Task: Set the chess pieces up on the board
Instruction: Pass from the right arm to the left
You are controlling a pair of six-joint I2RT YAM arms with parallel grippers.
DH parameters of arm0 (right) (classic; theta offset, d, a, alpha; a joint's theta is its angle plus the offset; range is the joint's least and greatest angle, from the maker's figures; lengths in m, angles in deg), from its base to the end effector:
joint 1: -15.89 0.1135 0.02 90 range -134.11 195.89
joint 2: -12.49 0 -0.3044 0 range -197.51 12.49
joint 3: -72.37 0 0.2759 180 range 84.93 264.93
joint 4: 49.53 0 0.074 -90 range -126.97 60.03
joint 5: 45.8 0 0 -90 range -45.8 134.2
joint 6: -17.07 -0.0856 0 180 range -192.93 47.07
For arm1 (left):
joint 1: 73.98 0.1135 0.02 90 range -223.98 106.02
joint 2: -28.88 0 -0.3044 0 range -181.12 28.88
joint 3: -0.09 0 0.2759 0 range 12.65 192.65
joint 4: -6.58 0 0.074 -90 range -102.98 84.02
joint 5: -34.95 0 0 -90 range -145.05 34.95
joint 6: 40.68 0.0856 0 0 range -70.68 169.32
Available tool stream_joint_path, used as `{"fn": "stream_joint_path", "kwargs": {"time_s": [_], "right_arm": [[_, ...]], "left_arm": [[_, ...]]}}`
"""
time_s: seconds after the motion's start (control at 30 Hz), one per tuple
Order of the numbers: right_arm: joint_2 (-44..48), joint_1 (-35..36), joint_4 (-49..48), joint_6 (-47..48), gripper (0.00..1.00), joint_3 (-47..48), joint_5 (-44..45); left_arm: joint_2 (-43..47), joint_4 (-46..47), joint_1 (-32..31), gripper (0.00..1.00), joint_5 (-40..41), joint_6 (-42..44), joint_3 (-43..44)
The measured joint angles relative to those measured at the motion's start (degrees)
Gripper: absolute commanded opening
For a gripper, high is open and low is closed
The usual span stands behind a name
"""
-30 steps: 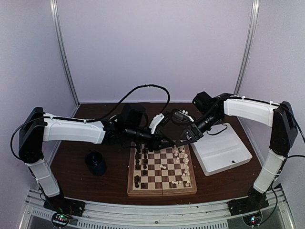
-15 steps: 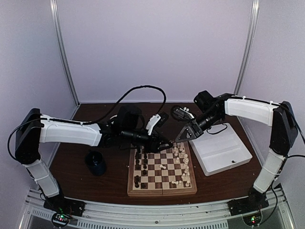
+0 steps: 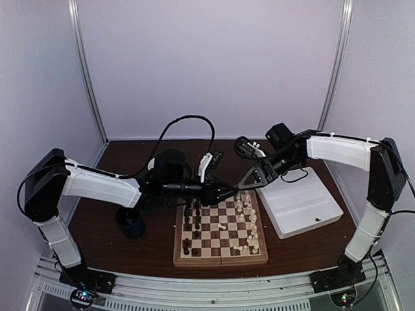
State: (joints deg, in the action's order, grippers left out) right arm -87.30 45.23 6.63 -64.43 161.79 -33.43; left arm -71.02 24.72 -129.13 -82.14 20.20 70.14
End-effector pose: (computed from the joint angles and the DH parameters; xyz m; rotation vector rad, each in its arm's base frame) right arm 0.2902 0.2590 0.2791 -1.1241 2.0784 1.9315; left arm 0.2301 -0.3987 0.2456 0.8196 1.8314 -1.4269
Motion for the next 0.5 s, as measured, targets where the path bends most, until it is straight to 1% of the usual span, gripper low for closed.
{"fn": "stream_joint_path", "kwargs": {"time_s": [0.17,0.37,0.43,0.5], "right_arm": [[0.1,-0.5,-1.9,-1.6,0.15,-1.1,-0.9],[0.2,-0.7,-3.1,-2.8,0.16,-1.5,-1.8],[0.2,-0.8,-3.4,-2.8,0.20,-1.5,-1.9],[0.2,-0.8,-3.7,-2.8,0.31,-1.6,-1.9]], "left_arm": [[-0.8,3.0,0.0,0.14,-1.1,-2.2,-0.4],[-0.9,5.1,0.2,0.08,-1.5,-4.0,-0.8],[-0.9,5.4,0.4,0.05,-1.6,-4.5,-0.9],[-0.9,5.4,0.4,0.04,-1.6,-4.7,-0.9]]}}
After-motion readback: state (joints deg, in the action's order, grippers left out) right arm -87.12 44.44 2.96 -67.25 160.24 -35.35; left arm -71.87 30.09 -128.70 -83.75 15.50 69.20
